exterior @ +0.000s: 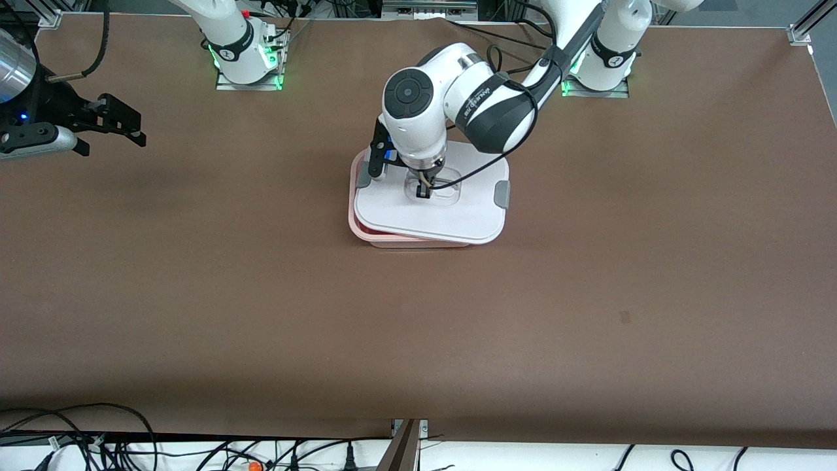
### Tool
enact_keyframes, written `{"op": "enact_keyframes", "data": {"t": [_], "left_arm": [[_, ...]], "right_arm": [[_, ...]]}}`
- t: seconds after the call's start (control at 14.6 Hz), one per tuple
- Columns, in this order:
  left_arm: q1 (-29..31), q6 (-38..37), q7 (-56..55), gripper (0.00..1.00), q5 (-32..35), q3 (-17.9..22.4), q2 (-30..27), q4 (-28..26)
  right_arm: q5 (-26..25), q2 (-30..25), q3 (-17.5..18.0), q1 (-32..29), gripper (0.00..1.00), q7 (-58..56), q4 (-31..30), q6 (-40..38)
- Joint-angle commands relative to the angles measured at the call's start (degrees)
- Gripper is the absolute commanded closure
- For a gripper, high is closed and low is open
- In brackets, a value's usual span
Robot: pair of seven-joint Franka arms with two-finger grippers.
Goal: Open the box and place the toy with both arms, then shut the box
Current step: 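Lower the white lid onto the box with the left gripper and press it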
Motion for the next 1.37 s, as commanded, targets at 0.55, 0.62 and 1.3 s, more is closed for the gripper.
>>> {"op": "enact_keyframes", "data": {"t": [0.55, 0.62, 1.3], "left_arm": [[-1.53, 1.84, -6.43, 1.00, -0.22, 0.74, 2.48, 2.54], [-1.53, 1.93, -7.13, 1.00, -0.30, 0.74, 2.57, 2.54], [-2.06, 4.31, -9.33, 1.00, -0.22, 0.92, 4.24, 2.45]], "right_arm": [[-3.57, 0.14, 0.87, 0.82, 0.00, 1.78, 1.52, -1.01], [-3.49, 0.14, 0.87, 0.82, 0.00, 2.04, 1.52, -1.10], [-2.78, 0.49, 0.69, 0.82, 0.00, 2.04, 1.35, -0.75]]}}
